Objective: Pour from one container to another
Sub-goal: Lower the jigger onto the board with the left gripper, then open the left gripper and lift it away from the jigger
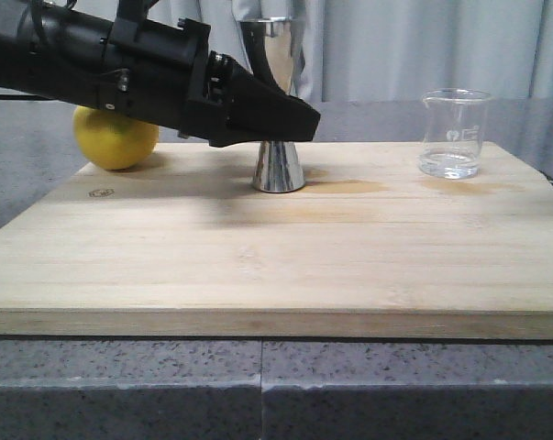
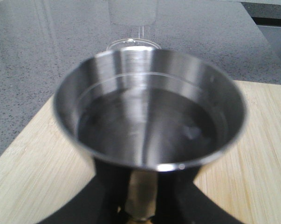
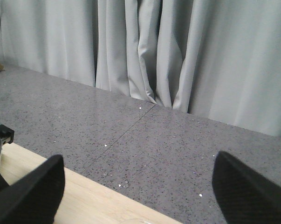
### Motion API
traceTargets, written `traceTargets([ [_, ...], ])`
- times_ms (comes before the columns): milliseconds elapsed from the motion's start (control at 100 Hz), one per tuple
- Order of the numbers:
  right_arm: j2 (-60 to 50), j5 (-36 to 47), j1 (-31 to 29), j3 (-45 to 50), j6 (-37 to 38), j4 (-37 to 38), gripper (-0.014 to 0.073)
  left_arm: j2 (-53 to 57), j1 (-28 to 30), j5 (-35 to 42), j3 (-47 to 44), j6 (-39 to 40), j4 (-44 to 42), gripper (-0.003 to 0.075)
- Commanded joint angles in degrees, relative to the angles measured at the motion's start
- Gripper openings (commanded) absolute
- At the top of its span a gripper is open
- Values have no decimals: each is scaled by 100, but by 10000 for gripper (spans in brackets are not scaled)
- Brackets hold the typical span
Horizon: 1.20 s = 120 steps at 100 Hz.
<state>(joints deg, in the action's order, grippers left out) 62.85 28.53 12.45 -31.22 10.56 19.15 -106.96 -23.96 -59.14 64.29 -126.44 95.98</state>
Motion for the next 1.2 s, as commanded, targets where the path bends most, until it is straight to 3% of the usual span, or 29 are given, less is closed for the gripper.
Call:
traceTargets([
  [0, -132, 470, -28, -127, -57, -10, 585, 262, 36, -321, 173, -30, 344, 93],
  [320, -132, 470, -28, -127, -57, -10, 585, 262, 36, -344, 173, -30, 336, 111],
  [630, -132, 470, -28, -127, -57, -10, 585, 262, 36, -402, 173, -30, 336, 311],
  [910, -132, 393, -28, -148, -57, -10, 585, 295, 36, -396, 173, 68, 336, 544],
  [1190, -132, 393, -28, -148, -57, -10, 585, 544, 36, -165, 173, 674, 110, 556],
])
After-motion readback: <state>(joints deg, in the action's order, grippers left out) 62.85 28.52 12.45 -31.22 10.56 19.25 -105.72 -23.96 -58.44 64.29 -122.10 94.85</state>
